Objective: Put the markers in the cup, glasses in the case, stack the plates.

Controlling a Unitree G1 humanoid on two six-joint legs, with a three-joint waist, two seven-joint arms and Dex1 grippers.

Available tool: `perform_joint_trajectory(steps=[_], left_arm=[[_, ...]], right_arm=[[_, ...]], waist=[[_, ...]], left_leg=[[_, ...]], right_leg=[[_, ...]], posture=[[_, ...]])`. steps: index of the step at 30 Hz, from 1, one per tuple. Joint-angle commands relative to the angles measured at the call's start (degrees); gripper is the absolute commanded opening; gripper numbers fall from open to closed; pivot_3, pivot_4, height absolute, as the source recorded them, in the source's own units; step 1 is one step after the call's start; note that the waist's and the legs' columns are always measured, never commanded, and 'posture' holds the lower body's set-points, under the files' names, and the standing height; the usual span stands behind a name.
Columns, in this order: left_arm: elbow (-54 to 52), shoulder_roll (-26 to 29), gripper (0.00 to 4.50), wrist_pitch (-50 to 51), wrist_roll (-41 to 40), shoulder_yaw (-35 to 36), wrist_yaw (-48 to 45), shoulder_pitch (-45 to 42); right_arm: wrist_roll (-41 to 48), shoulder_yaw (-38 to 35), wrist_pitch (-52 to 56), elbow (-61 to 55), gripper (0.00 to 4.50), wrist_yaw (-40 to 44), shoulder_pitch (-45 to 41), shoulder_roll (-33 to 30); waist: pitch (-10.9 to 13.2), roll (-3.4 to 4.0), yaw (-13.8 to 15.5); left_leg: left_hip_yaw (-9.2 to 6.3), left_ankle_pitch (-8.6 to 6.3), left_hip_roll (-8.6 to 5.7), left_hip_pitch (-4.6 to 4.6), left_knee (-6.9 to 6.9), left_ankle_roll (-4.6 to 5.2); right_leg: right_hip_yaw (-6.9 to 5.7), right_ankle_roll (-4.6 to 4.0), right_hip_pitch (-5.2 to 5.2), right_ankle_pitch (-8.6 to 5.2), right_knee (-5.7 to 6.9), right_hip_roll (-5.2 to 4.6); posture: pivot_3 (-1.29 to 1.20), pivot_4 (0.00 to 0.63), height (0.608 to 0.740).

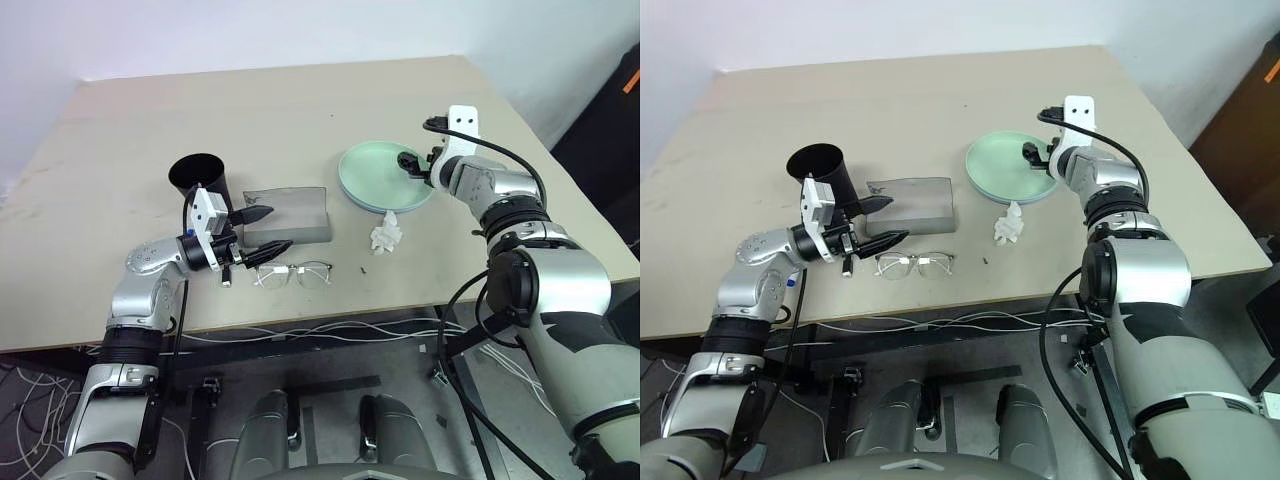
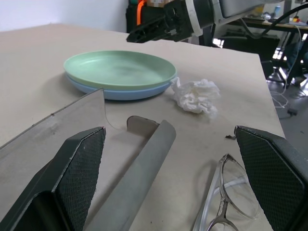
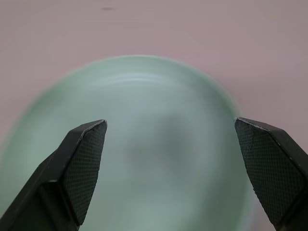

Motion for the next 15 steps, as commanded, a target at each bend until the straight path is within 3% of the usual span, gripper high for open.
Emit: perform_joint_trajectory(steps=[1,4,9,15], left_arm=[[-0.67,0.79,4.5,-0.56,-0.37,1.1,-0.25,-0.89],[-0.95,1.31,4.5,-0.47,-0.47,1.54,-0.21,-0.5],[-1.24,1.93,4.5,-0.45,-0.82,1.98,-0.33,0.3],[-0.83,2.26,4.5,-0.88,-0.81,2.28,-0.72,0.94]], right_arm=[[3.21,2.49,8.45,-13.94,4.48,12.49,2.03,-1.09],[6.35,5.99,20.19,-33.21,4.48,17.6,11.2,-2.26],[11.7,6.83,34.32,-56.5,4.48,18.24,23.29,-4.62],[13.72,9.25,33.44,-66.71,4.48,21.45,34.31,-8.51]], waist=[[0.0,0.0,0.03],[-0.02,-0.03,0.48],[-0.02,-0.03,0.52],[-0.02,-0.04,0.5]], left_leg=[[-0.01,0.0,0.0,0.0,0.0,0.0],[-0.14,0.0,0.02,0.0,0.01,0.0],[-0.19,-0.02,0.01,-0.07,0.03,-0.01],[-0.2,-0.1,0.02,-0.05,0.01,-0.15]], right_leg=[[0.0,0.0,0.0,0.0,0.0,0.0],[-0.01,0.0,0.01,0.0,0.01,0.01],[-0.01,-0.02,-0.05,0.0,-0.02,-0.08],[-0.01,-0.14,-0.08,-0.05,-0.04,-0.07]], posture=[[0.0,0.15,0.739],[0.0,0.15,0.739],[0.0,0.15,0.739],[0.0,0.15,0.739]])
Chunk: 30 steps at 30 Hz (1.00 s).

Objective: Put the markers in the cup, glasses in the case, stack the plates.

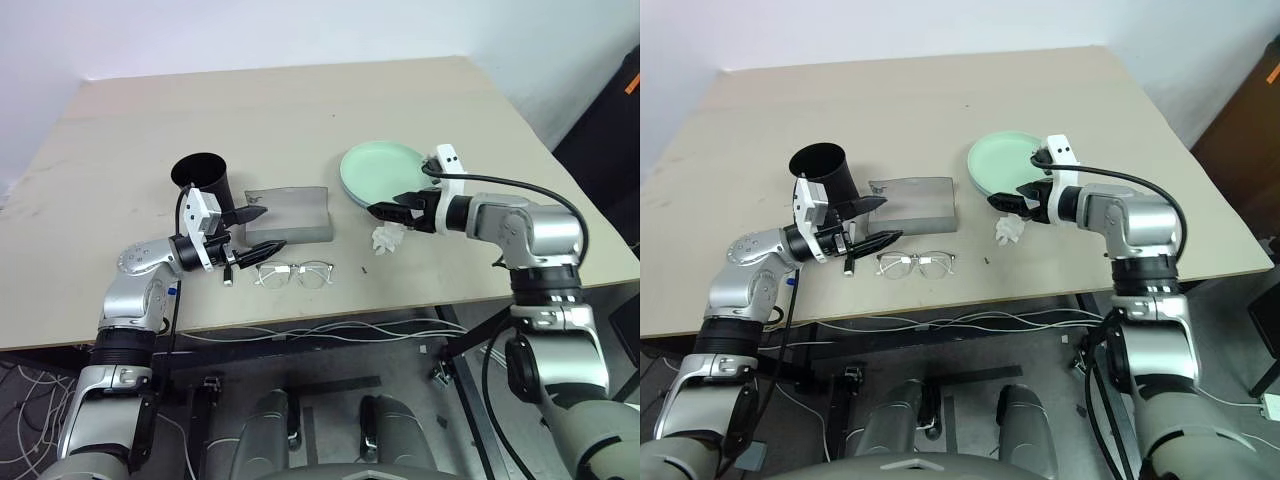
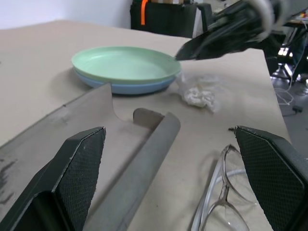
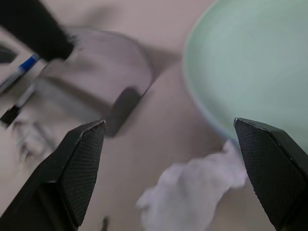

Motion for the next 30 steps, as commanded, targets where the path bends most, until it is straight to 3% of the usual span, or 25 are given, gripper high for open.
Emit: perform_joint_trajectory(steps=[1,15,28,30], left_arm=[[-0.58,0.76,4.5,-1.02,-0.68,1.63,-0.32,0.1],[0.67,1.8,4.5,-1.8,-0.64,1.92,-0.93,-0.23],[-0.66,1.93,4.5,-1.17,-0.97,2.11,0.13,0.14],[-1.26,1.82,4.5,-0.78,-1.01,2.18,0.42,0.14]], right_arm=[[0.57,1.64,-1.93,-3.98,4.48,0.99,3.27,-1.78],[-5.4,8.72,-14.9,0.01,4.48,-0.96,8.24,-1.65],[-1.47,4.46,-15.58,-6.24,0.02,3.03,6.11,-5.25],[-0.56,3.13,-15.92,-6.14,0.02,3.11,4.66,-5.26]], waist=[[0.0,0.0,-0.01],[0.0,-0.01,0.07],[0.01,-0.01,0.04],[0.01,-0.01,0.05]], left_leg=[[0.0,0.0,0.0,0.0,0.0,0.0],[0.02,0.0,-0.01,-0.03,0.01,0.0],[0.0,0.0,0.0,-0.03,-0.01,-0.01],[0.0,-0.01,0.0,-0.03,-0.02,-0.01]], right_leg=[[0.0,-0.1,0.0,-0.04,-0.01,0.0],[0.01,-0.16,-0.03,0.0,-0.07,0.0],[0.01,-0.17,-0.05,-0.01,-0.07,0.0],[0.01,-0.17,-0.06,-0.01,-0.08,0.0]], posture=[[0.0,0.15,0.739],[0.0,0.15,0.739],[0.0,0.15,0.739],[0.0,0.15,0.739]])
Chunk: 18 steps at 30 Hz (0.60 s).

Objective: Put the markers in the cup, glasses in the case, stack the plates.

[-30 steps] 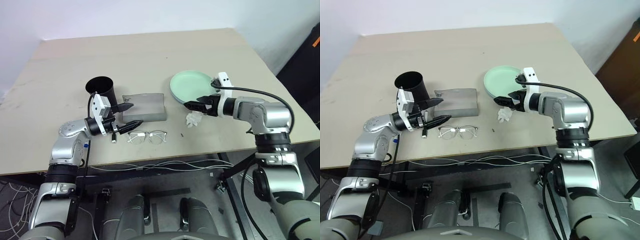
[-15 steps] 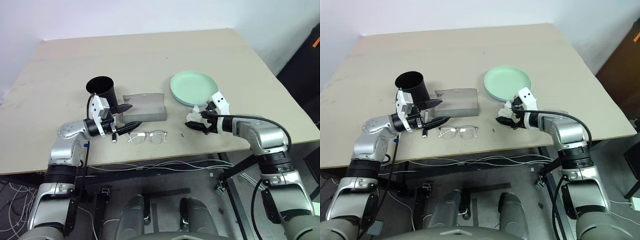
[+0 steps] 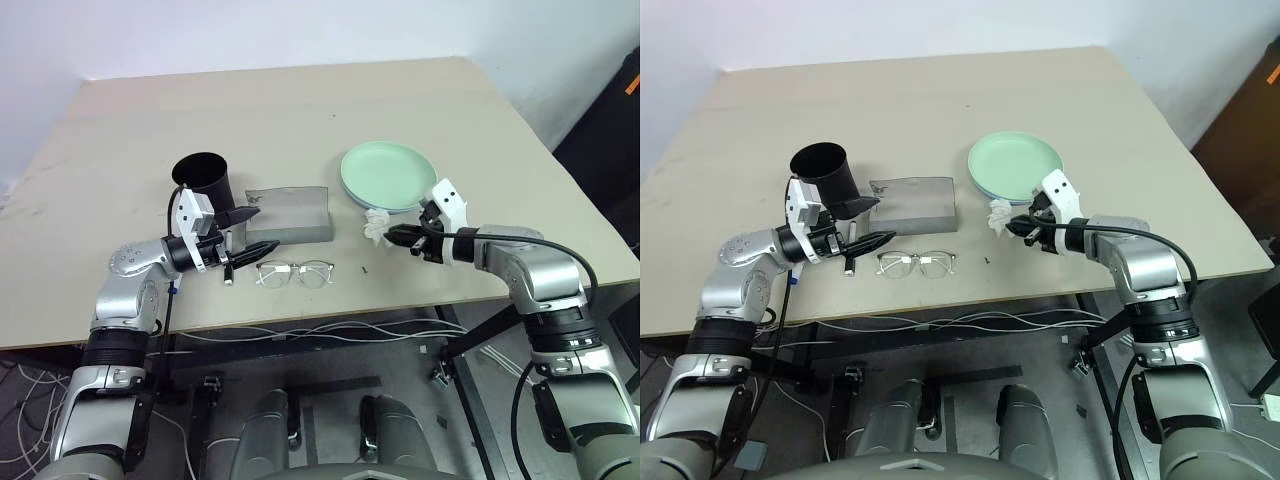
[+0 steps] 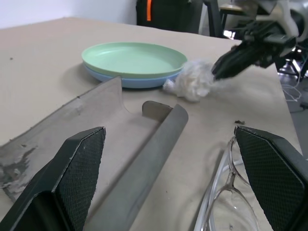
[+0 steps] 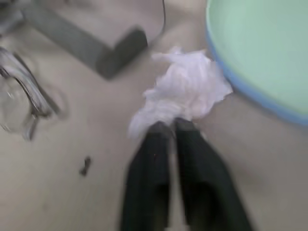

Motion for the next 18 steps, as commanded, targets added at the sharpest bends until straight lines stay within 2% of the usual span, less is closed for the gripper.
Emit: perform_joint_trajectory(steps=[1,4,8,14,18], left_arm=[[-2.6,0.28,4.5,0.38,-1.03,1.32,0.56,0.06],[-2.99,0.23,4.5,0.71,-1.02,1.38,0.76,0.03],[-4.21,0.59,4.5,1.46,-1.22,1.76,1.09,0.46],[-5.31,0.8,4.5,2.0,-1.37,2.14,1.59,1.16],[-5.65,0.55,4.5,2.22,-1.31,2.14,1.92,1.14]], right_arm=[[2.38,-3.84,-1.5,-1.76,0.02,0.22,-3.83,-0.75],[3.11,-5.37,-2.25,0.34,0.02,-0.82,-6.26,-0.08],[1.0,-3.45,-5.47,4.58,0.02,-0.39,-8.06,-0.05],[-1.74,-6.83,-12.3,20.1,0.02,-9.79,-17.17,3.47],[-2.26,-8.69,-16.72,29.42,0.02,-12.85,-22.95,4.48]], waist=[[0.0,0.0,0.0],[0.0,0.0,0.02],[0.0,-0.01,0.07],[0.02,0.0,-0.17],[0.02,0.0,-0.15]], left_leg=[[0.0,0.0,0.0,0.0,0.0,0.0],[0.01,0.0,0.0,-0.01,-0.01,0.0],[0.01,0.0,0.0,-0.02,-0.01,0.0],[0.08,0.0,-0.01,-0.03,-0.01,0.0],[0.12,0.0,0.0,-0.03,-0.05,0.0]], right_leg=[[0.0,0.0,0.0,0.0,-0.01,0.0],[0.01,0.0,-0.01,0.0,-0.02,0.0],[0.0,0.0,-0.01,0.0,-0.04,0.0],[0.05,0.01,-0.06,0.02,0.01,0.01],[0.07,0.02,-0.09,0.02,0.02,0.05]], posture=[[0.0,0.15,0.739],[0.0,0.15,0.739],[0.0,0.15,0.739],[0.0,0.15,0.739],[0.0,0.15,0.739]])
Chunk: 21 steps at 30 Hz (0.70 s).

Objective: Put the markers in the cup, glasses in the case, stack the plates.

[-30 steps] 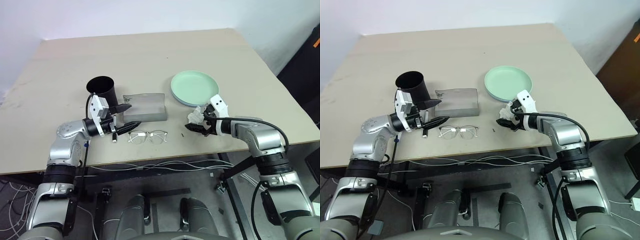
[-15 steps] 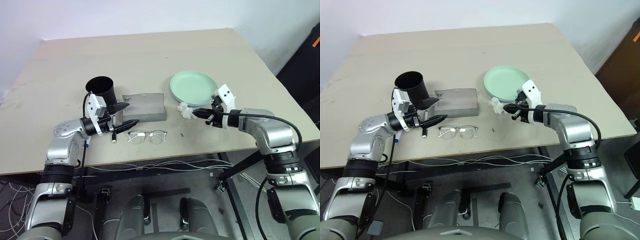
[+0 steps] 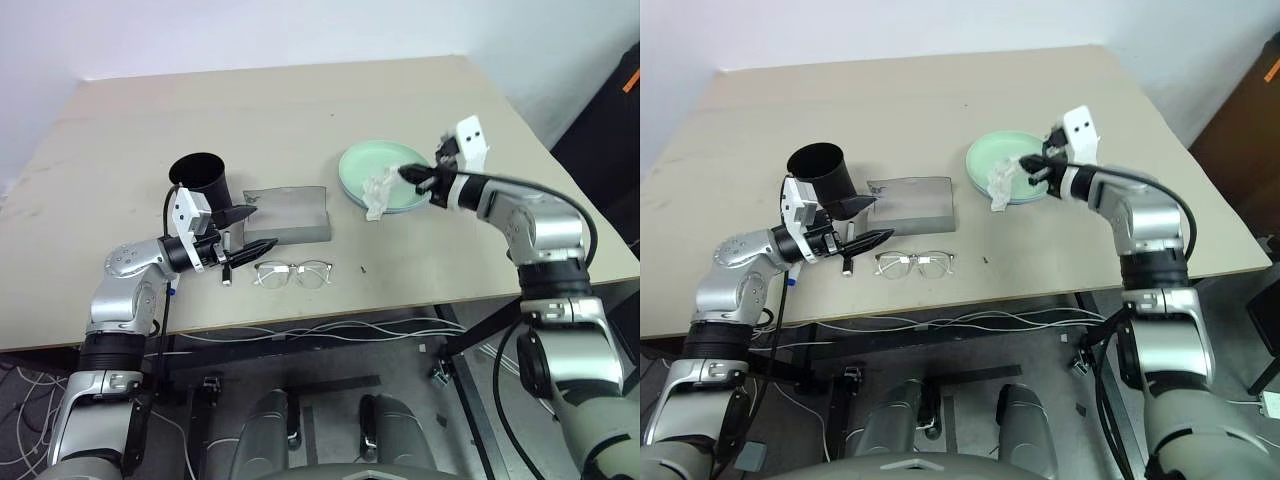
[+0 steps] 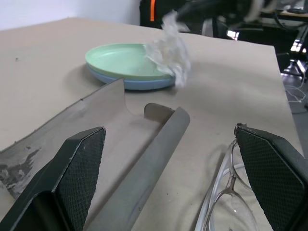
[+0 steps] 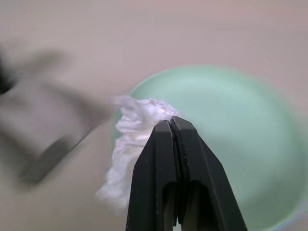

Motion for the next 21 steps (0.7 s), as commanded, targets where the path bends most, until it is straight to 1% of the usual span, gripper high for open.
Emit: perform_joint_trajectory(steps=[1,5,9,11,15,18,21], left_arm=[[-2.07,0.27,4.5,-0.11,-1.17,1.25,0.28,-0.28],[-2.0,0.1,4.5,-0.25,-1.13,1.19,0.39,-0.34],[-1.06,0.06,4.5,-0.83,-0.98,1.28,0.21,-0.64],[-0.38,0.15,4.5,-1.39,-0.64,1.31,0.19,-0.81],[0.24,0.29,4.5,-1.9,-0.5,1.33,0.07,-1.05],[0.72,0.71,4.5,-2.26,-0.35,1.45,-0.02,-1.31],[1.24,1.01,4.5,-2.8,0.09,1.4,0.18,-1.49]], right_arm=[[-0.84,-2.52,-5.06,6.32,0.02,-2.56,-5.13,0.58],[-3.79,-1.71,-9.77,15.73,0.02,-5.07,-8.53,1.07],[-7.45,0.02,-13.24,23.59,0.02,-7.99,-10.2,2.69],[-9.12,0.91,-15.08,25.43,0.02,-9.08,-10.45,3.81],[-9.25,0.54,-16.19,26.0,0.02,-8.48,-10.59,5.53],[-8.75,-0.4,-15.46,25.75,0.64,-9.0,-10.85,5.94],[-8.75,-0.5,-15.34,24.99,1.63,-8.83,-10.87,5.84]], waist=[[0.0,0.0,-0.01],[0.0,0.0,0.02],[0.0,0.0,-0.22],[0.0,0.0,-0.31],[0.01,0.01,-0.38],[0.01,0.01,-0.28],[0.01,0.01,-0.15]], left_leg=[[0.01,0.0,0.0,0.0,0.0,0.0],[0.23,0.01,-0.01,0.0,-0.01,0.01],[0.28,0.01,0.0,0.0,-0.02,0.02],[0.28,0.07,0.02,0.01,-0.01,0.1],[0.31,0.08,0.06,0.02,-0.01,0.12],[0.33,0.09,0.07,0.02,0.0,0.13],[0.33,0.09,0.07,0.02,0.02,0.13]], right_leg=[[0.01,0.02,0.0,0.01,0.0,0.0],[0.05,0.15,0.01,0.08,-0.04,0.01],[0.08,0.17,0.0,0.09,-0.02,0.03],[0.09,0.17,-0.01,0.09,0.01,0.06],[0.15,0.18,-0.04,0.1,0.05,0.11],[0.16,0.19,-0.04,0.1,0.05,0.12],[0.16,0.18,-0.02,0.1,0.03,0.12]], posture=[[0.0,0.15,0.739],[0.0,0.15,0.739],[0.0,0.15,0.739],[0.0,0.15,0.739],[0.0,0.15,0.739],[0.0,0.15,0.739],[0.0,0.15,0.739]])
